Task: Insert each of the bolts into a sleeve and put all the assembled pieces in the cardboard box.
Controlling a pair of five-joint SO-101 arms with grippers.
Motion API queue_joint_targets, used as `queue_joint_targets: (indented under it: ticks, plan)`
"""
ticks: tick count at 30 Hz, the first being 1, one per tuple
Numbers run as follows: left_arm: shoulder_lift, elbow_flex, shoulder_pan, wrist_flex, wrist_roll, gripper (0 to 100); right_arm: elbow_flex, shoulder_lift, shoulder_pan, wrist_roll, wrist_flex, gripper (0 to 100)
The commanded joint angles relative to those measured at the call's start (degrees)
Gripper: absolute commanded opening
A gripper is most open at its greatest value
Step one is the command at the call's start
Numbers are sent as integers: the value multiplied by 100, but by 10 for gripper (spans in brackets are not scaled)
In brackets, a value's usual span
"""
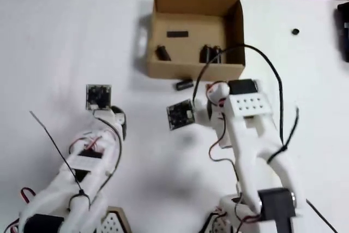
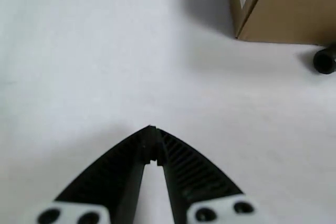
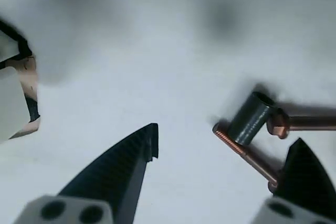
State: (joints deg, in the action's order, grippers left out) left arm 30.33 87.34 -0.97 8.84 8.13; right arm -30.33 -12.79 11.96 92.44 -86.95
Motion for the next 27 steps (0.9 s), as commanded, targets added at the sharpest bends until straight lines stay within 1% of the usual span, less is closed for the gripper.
queue_joint_targets:
  ticks: [1, 6, 9, 12, 17, 20, 27]
  plan:
    - [149, -40, -105, 105, -9, 23, 26, 391, -101, -9, 277, 365]
    - [167, -40, -105, 88, -9, 22, 26, 1086, -259, 0, 1191, 365]
    - [492, -4, -167, 44, -9, 22, 26, 1332, -303, 0, 1349, 365]
    - [1090, -4, -343, -422, 0, 22, 105, 1411, -321, 0, 1341, 362]
    - [1864, -4, -334, -1319, 0, 22, 123, 1411, -356, 9, 1358, 269]
    - [2092, 4, -334, -1714, 0, 22, 114, 1420, -365, 9, 1613, 240]
    - [2365, 180, -325, -1758, 0, 22, 114, 1385, -338, 0, 1736, 238]
